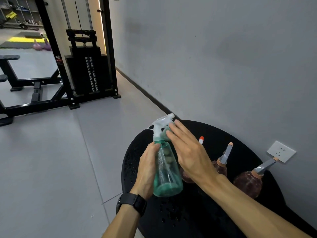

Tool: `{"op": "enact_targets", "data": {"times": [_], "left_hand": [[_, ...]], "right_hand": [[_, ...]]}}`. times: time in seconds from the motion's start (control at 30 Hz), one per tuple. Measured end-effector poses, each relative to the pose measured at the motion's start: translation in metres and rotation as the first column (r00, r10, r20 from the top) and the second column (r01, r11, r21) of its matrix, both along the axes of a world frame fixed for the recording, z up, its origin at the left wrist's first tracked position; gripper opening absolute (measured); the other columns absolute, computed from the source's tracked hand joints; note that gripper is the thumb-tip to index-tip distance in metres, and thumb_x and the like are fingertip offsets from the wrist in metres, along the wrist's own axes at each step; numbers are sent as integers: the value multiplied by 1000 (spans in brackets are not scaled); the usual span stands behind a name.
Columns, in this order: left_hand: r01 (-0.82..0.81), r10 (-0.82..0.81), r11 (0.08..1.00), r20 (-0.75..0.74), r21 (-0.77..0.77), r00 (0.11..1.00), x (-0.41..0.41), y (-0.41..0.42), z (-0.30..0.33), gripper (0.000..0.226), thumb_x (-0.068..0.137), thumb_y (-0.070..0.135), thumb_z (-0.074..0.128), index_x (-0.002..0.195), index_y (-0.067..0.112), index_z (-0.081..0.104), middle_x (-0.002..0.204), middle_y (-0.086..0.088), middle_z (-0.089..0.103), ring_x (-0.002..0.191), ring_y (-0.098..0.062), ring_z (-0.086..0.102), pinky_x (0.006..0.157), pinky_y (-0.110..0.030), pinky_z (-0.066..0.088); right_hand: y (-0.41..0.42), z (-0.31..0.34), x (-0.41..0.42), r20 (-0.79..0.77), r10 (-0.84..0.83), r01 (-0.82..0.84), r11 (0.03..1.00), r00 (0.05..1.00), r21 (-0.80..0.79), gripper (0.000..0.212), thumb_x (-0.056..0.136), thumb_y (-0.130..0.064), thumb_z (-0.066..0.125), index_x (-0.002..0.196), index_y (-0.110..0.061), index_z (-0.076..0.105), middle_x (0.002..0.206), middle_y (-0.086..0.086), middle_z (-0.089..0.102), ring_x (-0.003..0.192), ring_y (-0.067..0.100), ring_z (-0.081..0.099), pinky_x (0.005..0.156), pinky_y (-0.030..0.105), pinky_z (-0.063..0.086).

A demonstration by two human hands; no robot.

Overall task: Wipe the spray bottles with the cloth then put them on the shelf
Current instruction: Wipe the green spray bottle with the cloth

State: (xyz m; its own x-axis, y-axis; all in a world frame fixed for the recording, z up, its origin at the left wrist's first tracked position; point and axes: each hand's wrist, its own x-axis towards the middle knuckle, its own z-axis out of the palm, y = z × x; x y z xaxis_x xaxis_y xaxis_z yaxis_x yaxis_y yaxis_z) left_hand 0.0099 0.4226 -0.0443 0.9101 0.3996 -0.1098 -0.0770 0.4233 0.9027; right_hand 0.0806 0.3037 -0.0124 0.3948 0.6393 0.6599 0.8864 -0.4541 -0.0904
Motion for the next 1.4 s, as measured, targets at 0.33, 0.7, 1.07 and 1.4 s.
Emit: {"op": "enact_targets", "data": {"times": [0.33,0.7,1.07,1.4], "left_hand": [[-32,25,982,40,184,999,-1,1,-1,24,91,46,66,107,27,69,97,4,72,92,-16,69,90,-38,53],[-36,46,834,-4,550,999,-1,-4,-10,25,90,24,71,109,38,61,99,25,70,92,8,65,74,-7,46],[-102,59,794,92,599,994,-3,-2,-7,26,84,39,67,104,54,59,106,11,69,99,-12,67,88,-43,56],[-57,20,769,65,637,998,-6,-2,-10,30,90,30,71,107,50,56,111,19,63,108,-11,58,97,-41,48]], "right_hand": [[-40,-17,-7,-85,-42,45,998,996,41,48,83,15,66,129,0,59,140,11,53,139,22,40,112,38,36],[-13,24,-32,-63,87,-86,996,994,15,55,83,17,60,135,0,53,146,12,47,143,21,32,113,40,36],[-5,23,-28,-46,71,-77,988,996,-137,52,77,10,53,126,-2,61,138,12,56,138,23,41,111,39,38],[-14,29,-6,-76,19,-22,999,997,-36,38,87,7,58,124,-1,62,136,11,57,137,22,42,108,39,42]]}}
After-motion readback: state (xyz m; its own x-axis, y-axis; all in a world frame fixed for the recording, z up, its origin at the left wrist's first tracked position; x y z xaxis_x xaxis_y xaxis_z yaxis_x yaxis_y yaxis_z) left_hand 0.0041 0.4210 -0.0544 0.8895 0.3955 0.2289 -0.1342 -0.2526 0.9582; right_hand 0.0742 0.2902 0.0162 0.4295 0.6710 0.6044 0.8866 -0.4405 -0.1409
